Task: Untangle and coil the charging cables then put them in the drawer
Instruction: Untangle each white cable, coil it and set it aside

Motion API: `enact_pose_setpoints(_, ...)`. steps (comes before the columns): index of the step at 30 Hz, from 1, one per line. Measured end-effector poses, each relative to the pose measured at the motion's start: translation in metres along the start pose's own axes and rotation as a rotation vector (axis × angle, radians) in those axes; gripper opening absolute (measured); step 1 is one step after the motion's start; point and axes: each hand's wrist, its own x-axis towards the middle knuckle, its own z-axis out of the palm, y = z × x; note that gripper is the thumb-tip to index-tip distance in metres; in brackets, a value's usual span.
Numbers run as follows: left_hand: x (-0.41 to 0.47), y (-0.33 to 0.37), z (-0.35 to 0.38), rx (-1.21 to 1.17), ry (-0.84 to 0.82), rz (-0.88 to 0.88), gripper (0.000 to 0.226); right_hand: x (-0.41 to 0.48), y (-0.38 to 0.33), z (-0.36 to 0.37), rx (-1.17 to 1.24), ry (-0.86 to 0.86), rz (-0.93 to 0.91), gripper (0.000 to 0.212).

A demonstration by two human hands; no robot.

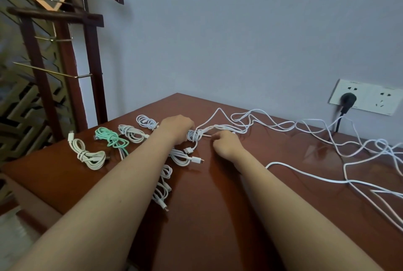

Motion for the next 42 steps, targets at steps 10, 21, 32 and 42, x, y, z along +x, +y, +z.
enact_pose_setpoints(10,-0.009,0.038,-0.029,-0.019,0.011,0.067,0.046,-0.02,0.01,-0.042,-0.006,0.079,-0.035,0.04)
enact_pose_setpoints(21,-0.043,0.116,-0.045,-0.095,-0.009,0.215,0.037,-0.1,0.05,-0.125,-0.317,-0.029,0.033,0.033)
enact_pose_setpoints(32,-0.093,0.209,-0.056,-0.188,-0.108,0.438,0.043,-0.19,0.091,-0.199,-0.351,-0.176,0.292,0.027)
enact_pose_setpoints(42,-0.108,0.269,-0.053,-0.119,-0.181,0.573,0.039,-0.241,0.103,-0.201,-0.515,-0.567,0.705,0.03)
